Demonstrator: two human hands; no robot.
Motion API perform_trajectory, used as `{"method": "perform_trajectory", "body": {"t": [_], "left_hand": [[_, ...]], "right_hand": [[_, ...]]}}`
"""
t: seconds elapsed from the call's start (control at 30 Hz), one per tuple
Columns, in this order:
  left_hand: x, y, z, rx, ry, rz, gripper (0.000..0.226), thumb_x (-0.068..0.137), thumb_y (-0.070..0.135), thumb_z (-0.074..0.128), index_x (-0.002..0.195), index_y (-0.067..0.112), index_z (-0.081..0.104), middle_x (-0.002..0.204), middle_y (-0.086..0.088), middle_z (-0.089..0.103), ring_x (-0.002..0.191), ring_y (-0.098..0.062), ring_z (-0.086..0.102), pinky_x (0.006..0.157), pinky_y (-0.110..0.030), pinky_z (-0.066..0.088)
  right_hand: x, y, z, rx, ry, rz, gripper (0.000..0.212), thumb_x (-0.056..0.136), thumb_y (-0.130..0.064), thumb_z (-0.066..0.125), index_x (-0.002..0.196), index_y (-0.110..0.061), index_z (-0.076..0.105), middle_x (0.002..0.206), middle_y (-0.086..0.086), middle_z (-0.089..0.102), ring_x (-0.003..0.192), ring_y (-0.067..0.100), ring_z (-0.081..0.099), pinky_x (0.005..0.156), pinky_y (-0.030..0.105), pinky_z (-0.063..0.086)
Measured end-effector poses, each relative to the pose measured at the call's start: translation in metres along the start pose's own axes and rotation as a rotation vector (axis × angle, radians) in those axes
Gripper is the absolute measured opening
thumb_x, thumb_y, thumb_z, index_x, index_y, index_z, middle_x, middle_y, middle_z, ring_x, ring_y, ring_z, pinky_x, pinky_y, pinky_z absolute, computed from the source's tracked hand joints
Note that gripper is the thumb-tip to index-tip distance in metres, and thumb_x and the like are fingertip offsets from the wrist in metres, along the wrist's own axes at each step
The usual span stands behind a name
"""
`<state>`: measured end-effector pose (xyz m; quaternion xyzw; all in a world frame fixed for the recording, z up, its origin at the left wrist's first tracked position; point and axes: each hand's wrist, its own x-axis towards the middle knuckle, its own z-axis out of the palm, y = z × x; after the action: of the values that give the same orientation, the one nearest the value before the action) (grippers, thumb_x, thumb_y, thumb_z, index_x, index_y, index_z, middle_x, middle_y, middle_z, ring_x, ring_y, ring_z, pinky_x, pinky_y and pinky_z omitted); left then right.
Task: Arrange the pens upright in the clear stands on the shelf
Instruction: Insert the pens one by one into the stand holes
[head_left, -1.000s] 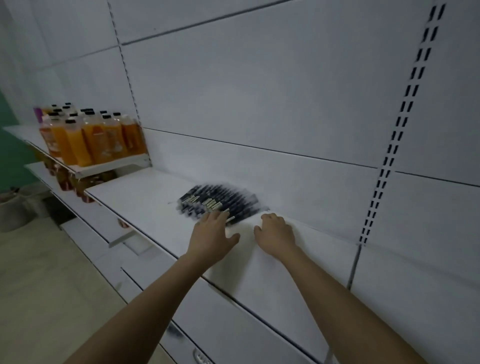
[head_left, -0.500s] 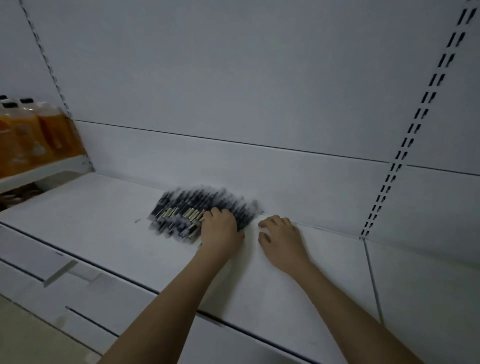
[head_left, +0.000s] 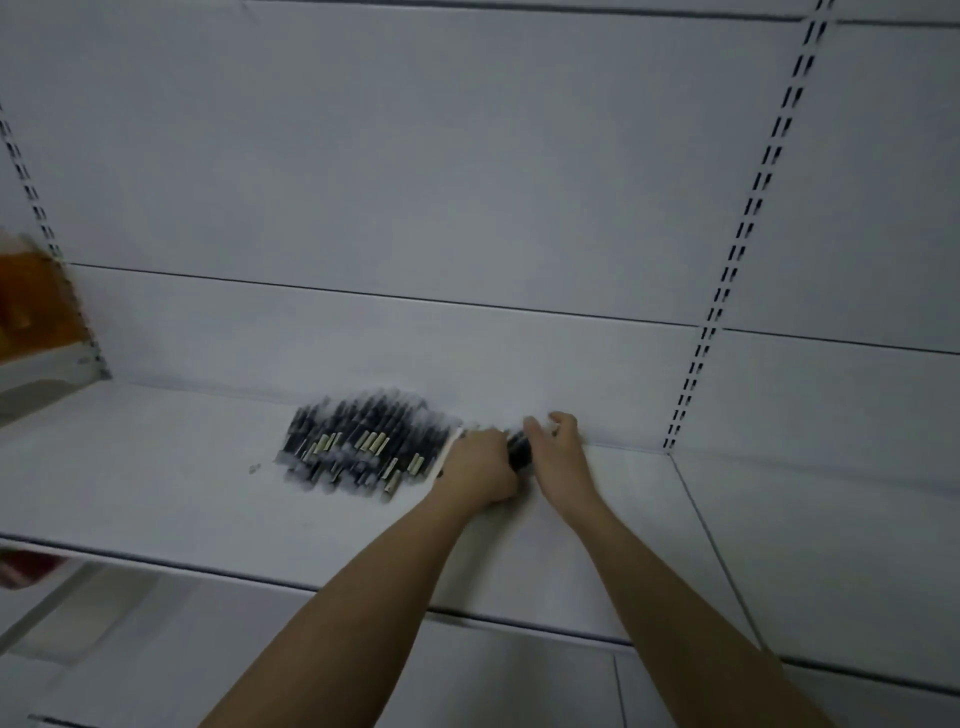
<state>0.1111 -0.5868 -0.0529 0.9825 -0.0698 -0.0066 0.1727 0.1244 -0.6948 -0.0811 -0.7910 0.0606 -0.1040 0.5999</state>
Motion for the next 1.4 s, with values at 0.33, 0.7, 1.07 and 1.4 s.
{"method": "perform_trajectory", "body": {"t": [0.33, 0.7, 1.07, 1.4], "left_hand": [[-0.029, 0.011, 0.021, -1.018, 0.41, 0.226, 0.044, 0.086, 0.016, 0.073, 0.123, 0.016, 0.048, 0.107, 0.007, 0.066, 0.094, -0.004, 0.067, 0.075, -0.024, 0.058], [-0.043, 0.009, 0.047, -1.023, 0.158, 0.252, 0.039, 0.084, 0.024, 0.067, 0.12, 0.019, 0.051, 0.103, 0.01, 0.066, 0.088, 0.006, 0.065, 0.073, -0.017, 0.055], [-0.085, 0.142, 0.045, -1.06, 0.013, 0.309, 0.039, 0.078, 0.001, 0.073, 0.103, 0.017, 0.048, 0.086, -0.021, 0.065, 0.069, -0.036, 0.068, 0.056, -0.043, 0.058], [-0.161, 0.361, 0.089, -1.156, -0.079, 0.409, 0.034, 0.08, -0.004, 0.069, 0.104, 0.006, 0.047, 0.079, -0.024, 0.067, 0.069, -0.042, 0.068, 0.061, -0.053, 0.056]], "right_hand": [[-0.041, -0.063, -0.019, 0.105, -0.099, -0.313, 0.077, 0.082, -0.018, 0.081, 0.14, -0.041, 0.036, 0.13, -0.015, 0.052, 0.111, -0.004, 0.056, 0.082, 0.01, 0.051], [-0.072, -0.047, -0.037, -0.107, -0.206, -0.082, 0.101, 0.077, -0.029, 0.086, 0.154, -0.026, 0.022, 0.15, 0.001, 0.045, 0.132, 0.02, 0.05, 0.109, 0.04, 0.046], [-0.13, -0.047, -0.241, -0.401, 0.036, -0.081, 0.056, 0.1, -0.053, 0.047, 0.148, -0.026, 0.041, 0.148, -0.007, 0.045, 0.134, 0.012, 0.043, 0.102, 0.024, 0.032], [-0.227, 0.007, -0.484, -0.746, 0.233, -0.006, 0.054, 0.101, -0.053, 0.044, 0.147, -0.025, 0.043, 0.153, -0.005, 0.042, 0.14, 0.017, 0.037, 0.116, 0.035, 0.031]]}}
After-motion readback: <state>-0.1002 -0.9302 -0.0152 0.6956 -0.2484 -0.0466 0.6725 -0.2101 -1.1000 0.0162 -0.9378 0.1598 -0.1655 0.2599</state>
